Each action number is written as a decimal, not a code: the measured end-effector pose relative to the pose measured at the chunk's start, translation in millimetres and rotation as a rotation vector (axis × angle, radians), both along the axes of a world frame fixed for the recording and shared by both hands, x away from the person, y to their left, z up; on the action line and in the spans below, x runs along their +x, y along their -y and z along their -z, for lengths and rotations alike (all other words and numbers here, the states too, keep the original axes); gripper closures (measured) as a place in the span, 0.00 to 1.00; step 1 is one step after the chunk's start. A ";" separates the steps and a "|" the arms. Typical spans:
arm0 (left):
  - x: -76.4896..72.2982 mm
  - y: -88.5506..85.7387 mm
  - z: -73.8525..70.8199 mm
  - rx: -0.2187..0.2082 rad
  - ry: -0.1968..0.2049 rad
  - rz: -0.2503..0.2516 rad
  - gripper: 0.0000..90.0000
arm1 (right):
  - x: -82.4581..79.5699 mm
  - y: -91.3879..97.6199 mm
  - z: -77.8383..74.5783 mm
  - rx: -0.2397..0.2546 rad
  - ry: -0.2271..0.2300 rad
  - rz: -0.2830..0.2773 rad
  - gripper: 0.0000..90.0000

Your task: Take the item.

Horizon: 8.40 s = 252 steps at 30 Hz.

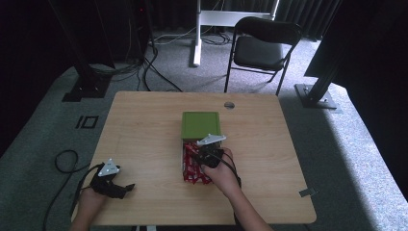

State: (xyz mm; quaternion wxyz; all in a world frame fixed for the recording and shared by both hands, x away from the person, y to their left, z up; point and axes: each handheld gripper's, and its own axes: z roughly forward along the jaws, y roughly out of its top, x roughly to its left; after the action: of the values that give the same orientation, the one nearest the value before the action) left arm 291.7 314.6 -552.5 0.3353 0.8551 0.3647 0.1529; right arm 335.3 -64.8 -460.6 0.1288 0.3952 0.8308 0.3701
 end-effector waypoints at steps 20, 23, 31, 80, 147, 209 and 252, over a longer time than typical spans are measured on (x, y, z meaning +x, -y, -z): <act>-0.1 0.1 0.0 -0.001 -0.001 -0.001 0.01 | -14.2 12.8 -18.8 0.075 0.032 -0.022 0.87; -0.1 0.1 0.0 -0.001 -0.001 -0.001 0.01 | -16.5 13.3 -25.5 0.095 0.046 -0.029 0.87; -0.1 0.0 0.0 0.000 -0.002 0.000 0.01 | -18.1 20.7 -42.5 0.139 0.091 -0.006 0.87; -0.1 0.0 0.0 -0.001 -0.001 0.000 0.01 | 17.8 110.2 -5.9 0.215 0.215 0.529 0.87; -0.1 0.0 0.0 0.000 -0.001 0.001 0.02 | 46.9 94.8 61.7 0.181 0.072 0.506 0.60; -0.1 0.0 0.0 0.000 -0.001 0.000 0.01 | -39.7 208.6 83.6 0.039 0.069 0.592 0.22; -0.2 0.1 0.0 0.000 0.000 0.000 0.01 | -63.1 224.2 97.9 -0.049 0.053 0.209 0.13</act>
State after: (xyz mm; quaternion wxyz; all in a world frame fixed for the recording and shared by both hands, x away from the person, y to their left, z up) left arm 291.5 314.5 -552.5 0.3351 0.8553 0.3645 0.1527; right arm 272.3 -289.1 -558.5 0.1983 0.4664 0.7902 0.3445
